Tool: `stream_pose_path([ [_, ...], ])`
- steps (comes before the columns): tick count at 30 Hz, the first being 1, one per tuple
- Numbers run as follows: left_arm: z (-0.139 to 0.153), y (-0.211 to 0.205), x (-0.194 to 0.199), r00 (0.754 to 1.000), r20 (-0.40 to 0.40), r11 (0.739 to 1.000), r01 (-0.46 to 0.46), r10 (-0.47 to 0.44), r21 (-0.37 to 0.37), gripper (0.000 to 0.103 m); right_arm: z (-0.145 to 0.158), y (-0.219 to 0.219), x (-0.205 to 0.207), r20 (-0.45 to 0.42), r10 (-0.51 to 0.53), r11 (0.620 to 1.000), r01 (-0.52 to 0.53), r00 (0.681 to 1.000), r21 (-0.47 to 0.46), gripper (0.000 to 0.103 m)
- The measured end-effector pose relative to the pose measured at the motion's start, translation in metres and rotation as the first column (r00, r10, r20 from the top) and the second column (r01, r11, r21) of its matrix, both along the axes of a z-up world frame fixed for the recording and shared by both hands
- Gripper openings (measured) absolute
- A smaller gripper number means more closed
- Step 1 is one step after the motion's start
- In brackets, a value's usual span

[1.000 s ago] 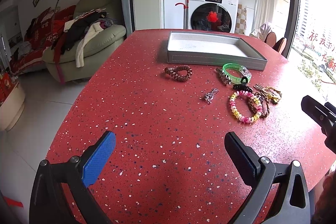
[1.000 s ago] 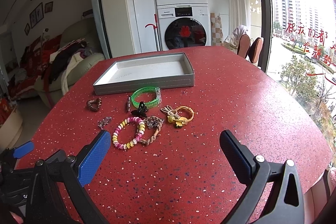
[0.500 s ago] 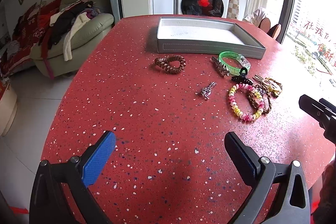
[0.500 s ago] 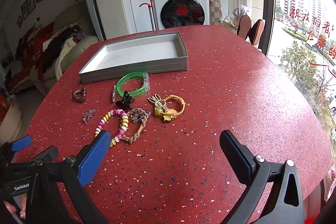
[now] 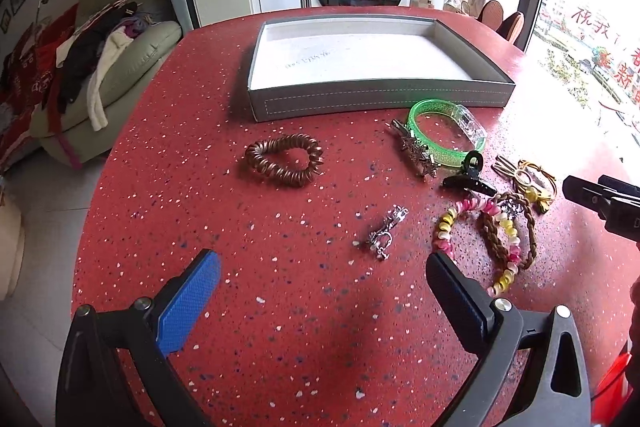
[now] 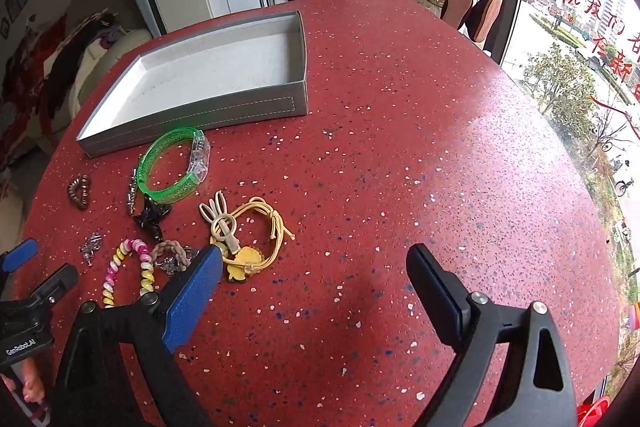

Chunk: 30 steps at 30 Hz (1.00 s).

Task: Organize jewelry
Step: 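Grasp the silver pendant with the left tool while the right tool grasps the yellow hair tie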

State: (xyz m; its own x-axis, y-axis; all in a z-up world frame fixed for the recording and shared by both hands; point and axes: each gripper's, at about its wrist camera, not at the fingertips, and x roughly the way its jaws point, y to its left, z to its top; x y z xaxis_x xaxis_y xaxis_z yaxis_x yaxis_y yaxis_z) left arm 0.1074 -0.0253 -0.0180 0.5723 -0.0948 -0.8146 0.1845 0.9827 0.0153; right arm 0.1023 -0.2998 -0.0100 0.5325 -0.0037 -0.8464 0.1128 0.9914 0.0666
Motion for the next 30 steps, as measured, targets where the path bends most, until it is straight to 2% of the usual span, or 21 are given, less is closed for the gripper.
stream_pose_path([
  [1, -0.001, -0.001, 0.002, 1.0, -0.002, 1.0, 0.007, -0.007, 0.002, 0.103, -0.002, 0.0, 0.004, -0.009, 0.006, 1.0, -0.006, 1.0, 0.004, 0.081],
  [4, -0.003, -0.008, 0.01, 1.0, -0.01, 1.0, 0.02, -0.019, 0.016, 0.103, -0.012, 0.002, 0.014, -0.041, 0.025, 1.0, -0.024, 0.999, 0.018, 0.068],
  [7, -0.005, -0.016, 0.015, 0.999, -0.023, 0.999, 0.049, -0.048, 0.019, 0.098, -0.015, 0.009, 0.019, -0.043, 0.052, 0.998, -0.053, 0.998, -0.015, 0.064],
  [9, -0.008, -0.022, 0.015, 0.997, -0.031, 0.997, 0.071, -0.071, 0.028, 0.089, -0.014, 0.01, 0.021, -0.048, 0.058, 0.998, -0.059, 0.997, -0.012, 0.06],
  [13, -0.012, -0.031, 0.015, 0.993, -0.045, 0.994, 0.111, -0.11, 0.022, 0.071, -0.014, 0.018, 0.023, -0.059, 0.078, 0.994, -0.082, 0.995, -0.069, 0.042],
  [14, -0.011, -0.033, 0.015, 0.992, -0.044, 0.992, 0.121, -0.12, 0.019, 0.064, -0.013, 0.019, 0.023, -0.059, 0.084, 0.994, -0.088, 0.995, -0.064, 0.028],
  [15, -0.011, -0.034, 0.014, 0.99, -0.042, 0.991, 0.133, -0.132, 0.014, 0.058, -0.012, 0.019, 0.023, -0.057, 0.092, 0.994, -0.095, 0.994, -0.058, 0.02],
  [16, -0.011, -0.035, 0.012, 0.988, -0.042, 0.989, 0.149, -0.149, 0.001, 0.043, -0.013, 0.02, 0.022, -0.057, 0.098, 0.994, -0.101, 0.994, -0.051, 0.006],
  [17, -0.01, -0.036, 0.011, 0.986, -0.041, 0.987, 0.159, -0.159, -0.003, 0.031, -0.013, 0.02, 0.022, -0.057, 0.097, 0.994, -0.1, 0.994, -0.045, 0.005],
  [19, -0.01, -0.038, 0.01, 0.984, -0.041, 0.985, 0.172, -0.172, -0.001, 0.031, -0.012, 0.016, 0.02, -0.052, 0.094, 0.995, -0.096, 0.994, -0.019, 0.005],
  [22, -0.005, -0.031, 0.009, 0.982, -0.045, 0.982, 0.18, -0.183, -0.057, 0.031, -0.004, 0.008, 0.016, -0.014, 0.095, 0.994, -0.094, 0.995, 0.054, 0.005],
  [30, 0.026, -0.013, 0.014, 0.985, -0.008, 0.976, 0.167, -0.17, -0.138, 0.031, 0.032, 0.002, 0.016, 0.08, 0.112, 0.985, -0.121, 0.99, 0.119, 0.005],
])
